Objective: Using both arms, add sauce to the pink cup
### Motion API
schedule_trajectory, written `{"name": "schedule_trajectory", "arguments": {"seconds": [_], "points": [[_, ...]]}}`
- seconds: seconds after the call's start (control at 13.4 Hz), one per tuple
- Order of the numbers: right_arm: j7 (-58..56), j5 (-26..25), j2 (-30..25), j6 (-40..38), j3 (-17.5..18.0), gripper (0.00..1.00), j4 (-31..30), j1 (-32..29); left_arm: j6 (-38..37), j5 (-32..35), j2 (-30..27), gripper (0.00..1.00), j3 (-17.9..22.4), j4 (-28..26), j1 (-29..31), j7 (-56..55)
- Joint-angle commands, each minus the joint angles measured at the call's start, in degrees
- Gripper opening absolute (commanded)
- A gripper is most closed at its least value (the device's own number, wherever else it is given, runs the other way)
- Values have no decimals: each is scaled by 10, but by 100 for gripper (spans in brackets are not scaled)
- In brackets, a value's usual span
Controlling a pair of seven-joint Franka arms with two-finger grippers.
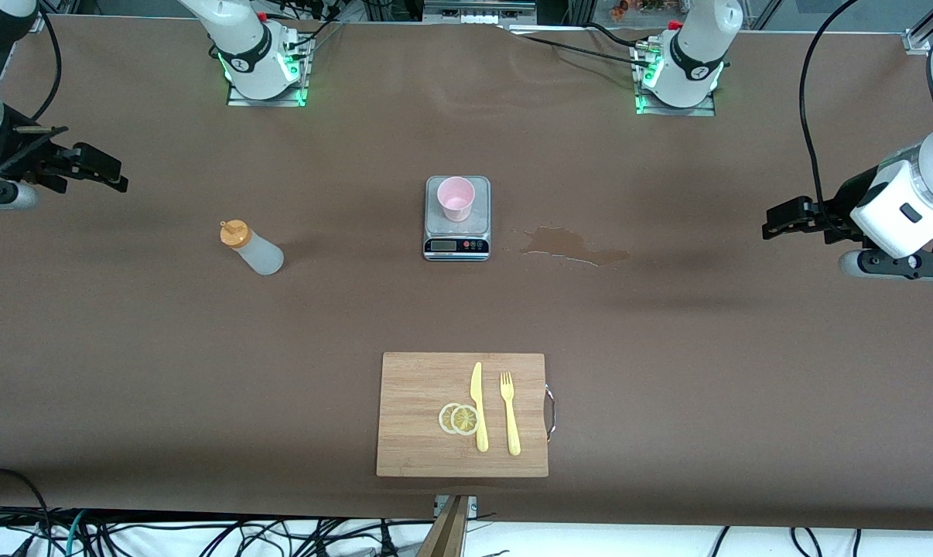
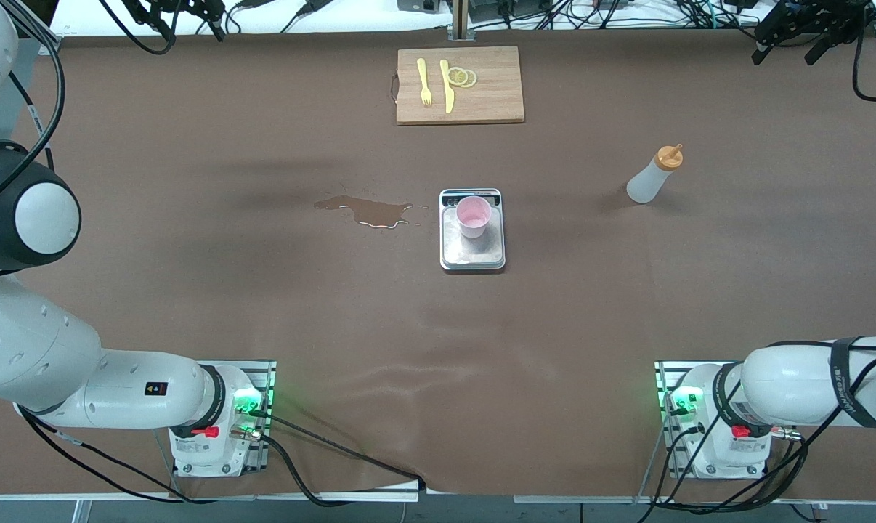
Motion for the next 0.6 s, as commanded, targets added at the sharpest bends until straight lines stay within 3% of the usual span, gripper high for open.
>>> {"name": "schedule_trajectory", "arguments": {"seconds": [0.0,0.22,0.52], "points": [[9,7,5,-16,0,100,22,-7,-9,6,7,100,-1,18,0,-4],[6,0,38,-40,-2,100,62,-2,-9,6,7,100,-1,18,0,-4],[6,0,42,-43,-1,100,67,-2,-9,6,8,100,-1,18,0,-4]]}}
